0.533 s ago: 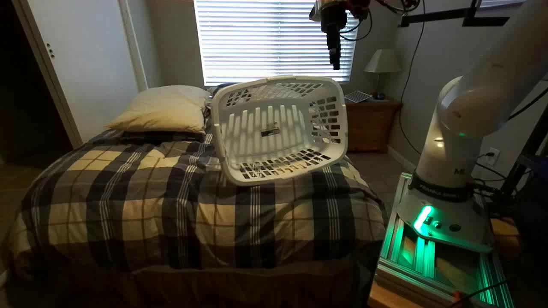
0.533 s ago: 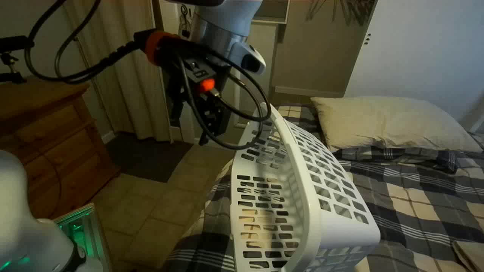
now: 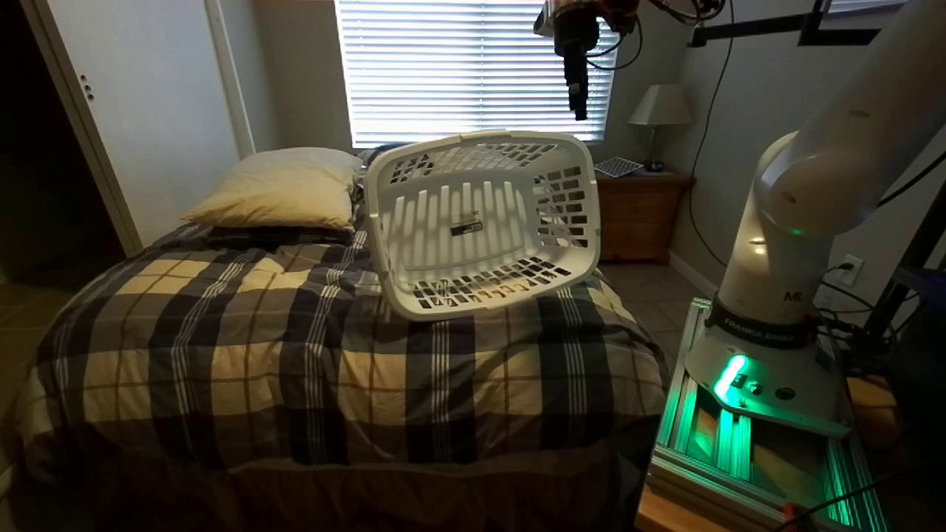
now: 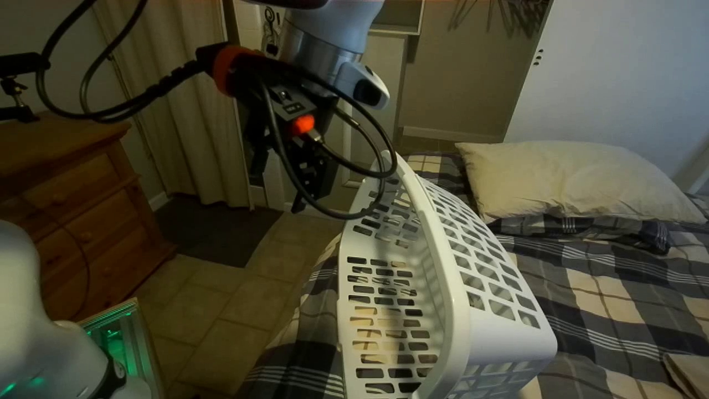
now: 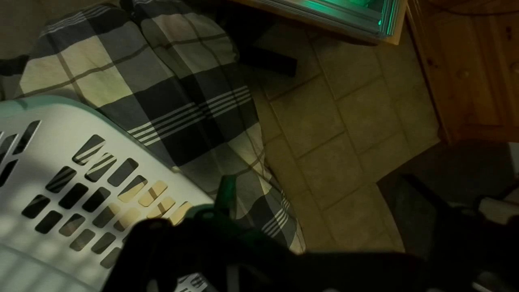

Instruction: Put the laundry basket upright

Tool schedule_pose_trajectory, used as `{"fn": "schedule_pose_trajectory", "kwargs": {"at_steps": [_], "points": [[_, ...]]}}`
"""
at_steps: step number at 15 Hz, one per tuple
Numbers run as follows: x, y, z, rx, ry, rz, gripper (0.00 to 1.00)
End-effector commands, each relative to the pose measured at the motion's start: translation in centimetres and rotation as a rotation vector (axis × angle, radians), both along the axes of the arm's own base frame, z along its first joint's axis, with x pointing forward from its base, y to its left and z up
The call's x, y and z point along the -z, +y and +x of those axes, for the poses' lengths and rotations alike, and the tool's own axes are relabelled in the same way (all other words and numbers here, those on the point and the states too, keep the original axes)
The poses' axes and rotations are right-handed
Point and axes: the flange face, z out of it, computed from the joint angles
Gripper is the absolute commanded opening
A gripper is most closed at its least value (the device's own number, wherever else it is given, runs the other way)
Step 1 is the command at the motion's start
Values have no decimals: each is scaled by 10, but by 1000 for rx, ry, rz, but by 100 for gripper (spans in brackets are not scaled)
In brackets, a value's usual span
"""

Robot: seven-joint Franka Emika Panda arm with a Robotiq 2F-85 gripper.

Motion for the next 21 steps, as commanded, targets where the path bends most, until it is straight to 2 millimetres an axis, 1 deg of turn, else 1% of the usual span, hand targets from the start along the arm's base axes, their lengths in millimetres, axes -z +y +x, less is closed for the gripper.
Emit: {"fn": "schedule_pose_trajectory", "kwargs": {"at_steps": [1, 3, 4, 6, 8, 12, 17, 19, 20, 21], "points": [[3, -4, 4, 9, -10, -22, 100], [2, -16, 16, -12, -104, -131, 100], [0, -22, 23, -51, -140, -177, 100], [-1, -33, 34, -126, -174, -261, 100], [1, -38, 41, -204, -215, -331, 100], [4, -39, 49, -381, -291, -423, 100], [12, -37, 72, -574, -440, -535, 100], [11, -36, 78, -610, -563, -538, 100], [10, -34, 78, -558, -491, -521, 100], [11, -33, 81, -577, -525, -531, 100]]}}
